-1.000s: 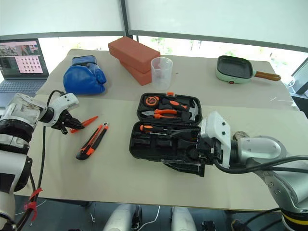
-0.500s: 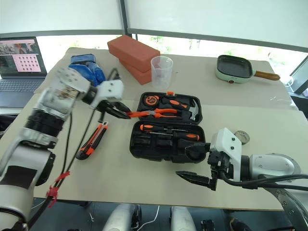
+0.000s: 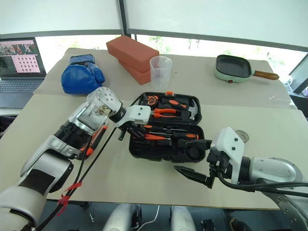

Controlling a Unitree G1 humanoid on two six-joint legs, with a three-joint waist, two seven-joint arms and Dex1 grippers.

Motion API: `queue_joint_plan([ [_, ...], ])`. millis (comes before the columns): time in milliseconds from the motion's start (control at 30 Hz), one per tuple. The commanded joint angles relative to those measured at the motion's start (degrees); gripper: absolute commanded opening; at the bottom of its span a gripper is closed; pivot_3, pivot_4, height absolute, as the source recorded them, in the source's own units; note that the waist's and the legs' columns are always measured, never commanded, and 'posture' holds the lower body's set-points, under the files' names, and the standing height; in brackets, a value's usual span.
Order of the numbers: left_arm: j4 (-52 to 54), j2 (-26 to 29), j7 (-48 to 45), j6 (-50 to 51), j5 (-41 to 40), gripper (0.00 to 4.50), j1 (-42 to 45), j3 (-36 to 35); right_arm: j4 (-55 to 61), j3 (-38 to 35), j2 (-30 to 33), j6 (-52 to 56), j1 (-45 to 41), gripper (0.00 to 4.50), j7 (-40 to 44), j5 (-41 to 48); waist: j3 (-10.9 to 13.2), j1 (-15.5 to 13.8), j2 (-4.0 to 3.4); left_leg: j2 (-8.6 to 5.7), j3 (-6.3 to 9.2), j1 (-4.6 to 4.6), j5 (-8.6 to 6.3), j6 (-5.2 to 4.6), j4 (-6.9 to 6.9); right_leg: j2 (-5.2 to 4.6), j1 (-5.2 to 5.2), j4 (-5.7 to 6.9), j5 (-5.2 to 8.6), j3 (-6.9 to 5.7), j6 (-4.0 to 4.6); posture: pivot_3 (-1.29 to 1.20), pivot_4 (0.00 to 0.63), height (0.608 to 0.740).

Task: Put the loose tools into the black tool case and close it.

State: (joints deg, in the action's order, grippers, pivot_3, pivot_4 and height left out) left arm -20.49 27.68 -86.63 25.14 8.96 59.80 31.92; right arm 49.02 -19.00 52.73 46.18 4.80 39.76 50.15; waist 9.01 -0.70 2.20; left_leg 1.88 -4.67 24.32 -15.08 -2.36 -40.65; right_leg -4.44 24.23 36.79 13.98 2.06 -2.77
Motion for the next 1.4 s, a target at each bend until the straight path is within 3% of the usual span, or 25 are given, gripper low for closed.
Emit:
queue_joint_plan([
  [33,-0.08,-1.7,0.67,2.59,0.54,0.42,0.7,0.87,1.69,-1.17,-0.04,-0.46,-0.71,4.5,-1.42,1.23,0.0,-0.06,0.0,0.0,0.01,0.0,0.0,-0.01,-0.02,0.0,-0.01,0.0,0.0,0.0,-0.01,0.0,0.15,0.738],
  [500,-4.31,-4.07,1.24,5.24,2.77,0.42,2.11,2.79,0.43,0.13,-0.47,-0.98,-2.81,4.5,-3.69,1.39,-0.01,0.01,-0.01,0.0,0.02,-0.01,-0.02,-0.04,-0.1,0.02,-0.04,0.05,0.01,0.02,-0.02,0.0,0.15,0.738],
  [567,-3.38,-3.66,0.68,5.28,2.34,1.42,2.02,2.54,0.19,0.45,-0.57,-1.13,-2.92,4.5,-3.66,1.08,-0.01,0.05,-0.02,0.01,0.02,-0.02,-0.02,-0.04,-0.1,0.02,-0.03,0.07,0.01,0.03,-0.02,0.0,0.15,0.738],
  [733,0.97,-0.4,-3.05,9.15,-0.74,3.01,3.66,-0.65,-0.22,0.74,-0.66,-1.31,-2.75,4.5,-3.5,0.72,-0.01,0.19,-0.02,0.02,0.01,0.02,-0.02,-0.04,-0.1,0.04,0.06,0.11,0.01,0.06,-0.01,0.0,0.15,0.738],
  [867,5.54,4.0,-5.52,9.26,-4.76,3.01,3.55,-4.39,-0.43,0.73,-0.59,-1.39,-2.4,4.5,-3.28,0.6,-0.01,0.16,-0.02,0.03,0.01,0.02,-0.02,-0.04,-0.1,0.03,0.06,0.12,0.01,0.07,-0.01,0.0,0.15,0.738],
  [967,5.82,4.03,-3.0,7.16,-9.76,3.01,1.18,-10.37,-0.59,0.5,-0.5,-1.37,-2.27,4.5,-3.16,0.65,-0.01,-0.04,-0.02,0.03,0.01,0.02,-0.02,-0.04,-0.1,0.02,0.05,0.12,0.01,0.07,-0.01,0.0,0.15,0.738],
  [1000,5.51,3.36,-1.79,6.83,-11.24,2.49,0.33,-12.14,-0.62,0.45,-0.47,-1.35,-2.28,4.5,-3.15,0.67,-0.01,-0.11,-0.02,0.03,0.01,0.02,-0.02,-0.04,-0.13,0.0,0.03,0.12,0.01,0.06,-0.02,0.0,0.15,0.738],
  [1067,5.44,2.32,-0.31,4.29,-13.48,2.03,-1.88,-14.58,-0.7,0.36,-0.39,-1.34,-2.28,4.5,-3.08,0.65,-0.01,-0.14,-0.02,0.03,0.03,0.0,-0.03,-0.05,-0.16,-0.02,-0.03,0.11,0.01,0.06,-0.04,0.0,0.15,0.738],
  [1233,2.7,-1.28,5.45,-4.24,-15.84,0.08,-7.45,-18.16,-0.78,0.19,-0.32,-1.13,-2.35,4.5,-3.22,0.78,-0.01,-0.05,-0.02,0.02,0.02,0.0,-0.03,-0.05,-0.19,0.0,-0.01,0.15,0.0,0.08,-0.05,0.0,0.15,0.738],
  [1400,-0.34,-3.68,8.87,-9.2,-15.59,0.03,-10.32,-17.7,-0.7,-0.15,-0.14,-0.81,-2.35,4.5,-3.27,1.31,-0.02,-0.05,-0.03,-0.02,0.02,0.01,-0.03,-0.05,-0.2,0.0,-0.02,0.15,-0.01,0.08,-0.06,0.0,0.15,0.738],
])
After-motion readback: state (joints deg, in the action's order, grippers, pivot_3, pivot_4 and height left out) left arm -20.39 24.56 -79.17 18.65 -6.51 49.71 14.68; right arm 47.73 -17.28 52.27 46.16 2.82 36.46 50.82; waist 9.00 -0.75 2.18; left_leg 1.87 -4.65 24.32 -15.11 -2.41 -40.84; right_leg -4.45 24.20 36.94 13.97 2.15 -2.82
